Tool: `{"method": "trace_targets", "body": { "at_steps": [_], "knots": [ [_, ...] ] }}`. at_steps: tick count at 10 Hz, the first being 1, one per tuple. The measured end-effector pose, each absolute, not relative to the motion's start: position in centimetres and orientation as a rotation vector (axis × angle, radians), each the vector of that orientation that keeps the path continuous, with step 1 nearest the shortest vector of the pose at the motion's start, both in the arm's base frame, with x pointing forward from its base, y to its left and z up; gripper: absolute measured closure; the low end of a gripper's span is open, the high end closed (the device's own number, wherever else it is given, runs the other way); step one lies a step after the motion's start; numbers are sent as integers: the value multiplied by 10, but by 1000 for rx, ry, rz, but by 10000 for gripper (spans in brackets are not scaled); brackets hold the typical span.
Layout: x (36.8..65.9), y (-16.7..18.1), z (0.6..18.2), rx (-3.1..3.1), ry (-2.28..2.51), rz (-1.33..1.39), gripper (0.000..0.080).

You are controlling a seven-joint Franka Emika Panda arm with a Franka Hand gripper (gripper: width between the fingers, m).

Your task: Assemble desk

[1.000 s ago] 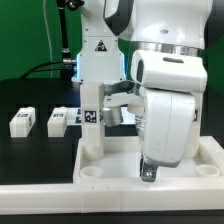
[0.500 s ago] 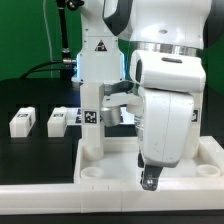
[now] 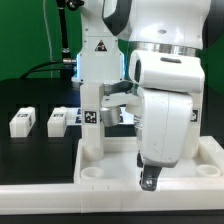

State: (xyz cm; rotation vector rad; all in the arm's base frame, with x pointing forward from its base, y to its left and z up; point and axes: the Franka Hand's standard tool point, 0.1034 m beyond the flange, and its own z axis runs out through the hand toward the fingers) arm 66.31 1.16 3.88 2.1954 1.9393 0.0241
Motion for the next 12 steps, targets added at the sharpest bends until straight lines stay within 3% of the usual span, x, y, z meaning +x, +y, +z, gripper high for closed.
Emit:
{"method": "trace_targets", "body": {
  "at_steps": [4, 8, 9, 12],
  "knots": [
    [662, -48, 105, 2317, 1813, -93, 151],
    [661, -56, 101, 2543, 1472, -46, 151],
    [651, -74, 92, 2584, 1414, -27, 151],
    [611, -126, 99, 2772, 1114, -9, 151]
  ]
}}
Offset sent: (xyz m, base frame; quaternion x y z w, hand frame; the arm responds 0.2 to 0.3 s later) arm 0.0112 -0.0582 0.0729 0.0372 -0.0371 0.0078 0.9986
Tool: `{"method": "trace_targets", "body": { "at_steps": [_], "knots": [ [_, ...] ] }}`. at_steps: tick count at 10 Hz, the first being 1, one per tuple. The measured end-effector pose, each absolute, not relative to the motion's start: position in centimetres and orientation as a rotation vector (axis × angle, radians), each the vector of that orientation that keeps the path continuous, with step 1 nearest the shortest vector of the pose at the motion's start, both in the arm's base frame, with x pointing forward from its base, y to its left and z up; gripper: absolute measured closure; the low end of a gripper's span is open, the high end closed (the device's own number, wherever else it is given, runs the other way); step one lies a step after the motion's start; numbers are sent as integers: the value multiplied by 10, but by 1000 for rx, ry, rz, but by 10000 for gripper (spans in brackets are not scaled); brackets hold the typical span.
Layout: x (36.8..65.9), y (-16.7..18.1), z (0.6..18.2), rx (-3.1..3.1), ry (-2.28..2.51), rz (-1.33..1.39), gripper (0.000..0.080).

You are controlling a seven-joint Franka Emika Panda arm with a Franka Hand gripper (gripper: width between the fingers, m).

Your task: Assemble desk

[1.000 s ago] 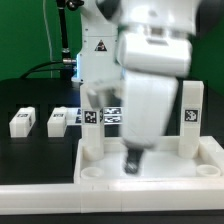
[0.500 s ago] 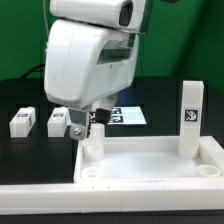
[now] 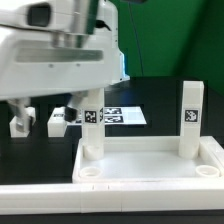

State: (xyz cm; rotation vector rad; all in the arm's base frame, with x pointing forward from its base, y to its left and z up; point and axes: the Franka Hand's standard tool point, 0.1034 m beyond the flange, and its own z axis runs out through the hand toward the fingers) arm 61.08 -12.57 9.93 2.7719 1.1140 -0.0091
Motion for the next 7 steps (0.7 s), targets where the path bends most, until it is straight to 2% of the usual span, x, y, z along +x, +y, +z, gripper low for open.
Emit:
{"method": "trace_targets", "body": {
  "at_steps": [1, 5, 7],
  "knots": [
    [602, -134, 98, 2855, 901, -7, 151],
    [603, -133, 95, 2953, 555, 17, 151],
    [587, -156, 91, 3073, 254, -60, 151]
  ]
}}
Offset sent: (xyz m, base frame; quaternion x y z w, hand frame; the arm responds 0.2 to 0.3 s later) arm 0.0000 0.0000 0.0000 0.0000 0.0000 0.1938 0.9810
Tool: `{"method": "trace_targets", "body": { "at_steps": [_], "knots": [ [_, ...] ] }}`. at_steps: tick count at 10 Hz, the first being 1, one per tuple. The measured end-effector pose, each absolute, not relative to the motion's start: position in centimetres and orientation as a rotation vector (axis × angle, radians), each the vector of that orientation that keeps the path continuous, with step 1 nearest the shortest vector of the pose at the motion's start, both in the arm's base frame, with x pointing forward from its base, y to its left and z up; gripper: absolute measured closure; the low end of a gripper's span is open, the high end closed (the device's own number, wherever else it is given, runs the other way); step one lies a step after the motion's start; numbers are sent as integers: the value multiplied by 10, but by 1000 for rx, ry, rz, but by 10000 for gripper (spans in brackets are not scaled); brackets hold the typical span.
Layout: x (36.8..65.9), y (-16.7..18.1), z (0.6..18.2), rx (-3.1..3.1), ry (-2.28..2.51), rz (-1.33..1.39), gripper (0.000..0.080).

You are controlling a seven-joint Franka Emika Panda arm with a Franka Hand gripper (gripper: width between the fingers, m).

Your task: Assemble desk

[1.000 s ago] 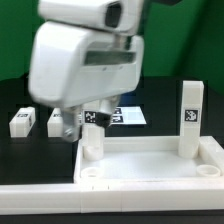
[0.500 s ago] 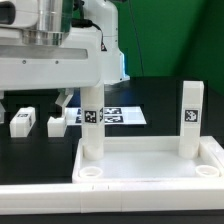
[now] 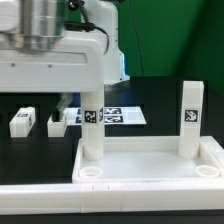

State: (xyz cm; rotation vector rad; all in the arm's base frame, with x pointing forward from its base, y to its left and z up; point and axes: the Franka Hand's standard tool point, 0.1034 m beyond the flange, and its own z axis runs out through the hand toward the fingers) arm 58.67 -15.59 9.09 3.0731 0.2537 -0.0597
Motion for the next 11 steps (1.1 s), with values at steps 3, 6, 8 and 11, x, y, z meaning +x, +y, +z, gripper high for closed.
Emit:
{"method": "trace_targets", "body": {
  "at_steps": [3, 6, 8, 11],
  "knots": [
    [580, -187, 92, 3140, -240, -273, 151],
    [581, -182, 90, 3083, -568, -277, 151],
    [566, -180, 88, 3094, -841, -376, 151],
    [531, -188, 82, 3165, -860, -603, 151]
  ]
}}
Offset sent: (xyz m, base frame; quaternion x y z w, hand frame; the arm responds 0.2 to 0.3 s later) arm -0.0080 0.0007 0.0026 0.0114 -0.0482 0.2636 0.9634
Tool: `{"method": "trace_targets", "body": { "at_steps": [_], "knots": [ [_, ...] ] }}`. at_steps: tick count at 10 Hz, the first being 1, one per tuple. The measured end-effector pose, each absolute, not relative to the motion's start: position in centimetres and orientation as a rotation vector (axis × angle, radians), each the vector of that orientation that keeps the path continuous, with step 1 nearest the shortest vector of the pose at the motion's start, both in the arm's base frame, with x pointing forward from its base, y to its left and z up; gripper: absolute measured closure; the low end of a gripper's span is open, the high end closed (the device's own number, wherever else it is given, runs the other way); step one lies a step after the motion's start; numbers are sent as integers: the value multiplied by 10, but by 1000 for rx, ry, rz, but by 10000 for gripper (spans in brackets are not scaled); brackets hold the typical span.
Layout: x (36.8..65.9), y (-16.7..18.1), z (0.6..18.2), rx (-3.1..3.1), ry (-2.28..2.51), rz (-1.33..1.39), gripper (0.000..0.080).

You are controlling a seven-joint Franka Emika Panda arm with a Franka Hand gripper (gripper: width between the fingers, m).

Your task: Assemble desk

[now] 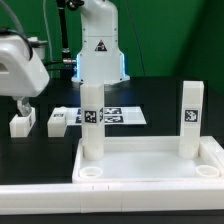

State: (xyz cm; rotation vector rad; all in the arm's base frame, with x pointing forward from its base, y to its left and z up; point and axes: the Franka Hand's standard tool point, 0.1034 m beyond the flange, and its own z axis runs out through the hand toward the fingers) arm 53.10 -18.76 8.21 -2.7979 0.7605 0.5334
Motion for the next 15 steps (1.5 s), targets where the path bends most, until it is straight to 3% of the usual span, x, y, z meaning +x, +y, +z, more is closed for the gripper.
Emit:
{"method": "trace_targets", "body": {
  "at_steps": [3, 6, 8, 11, 15],
  "knots": [
    [522, -182, 80, -2704, 735, 762, 151],
    [481, -172, 64, -2381, 741, 1100, 151],
    [472, -164, 64, -2349, 737, 1226, 151],
    [475, -165, 55, -2367, 733, 1225, 151],
    [458, -153, 41, -2430, 690, 1296, 151]
  ]
}}
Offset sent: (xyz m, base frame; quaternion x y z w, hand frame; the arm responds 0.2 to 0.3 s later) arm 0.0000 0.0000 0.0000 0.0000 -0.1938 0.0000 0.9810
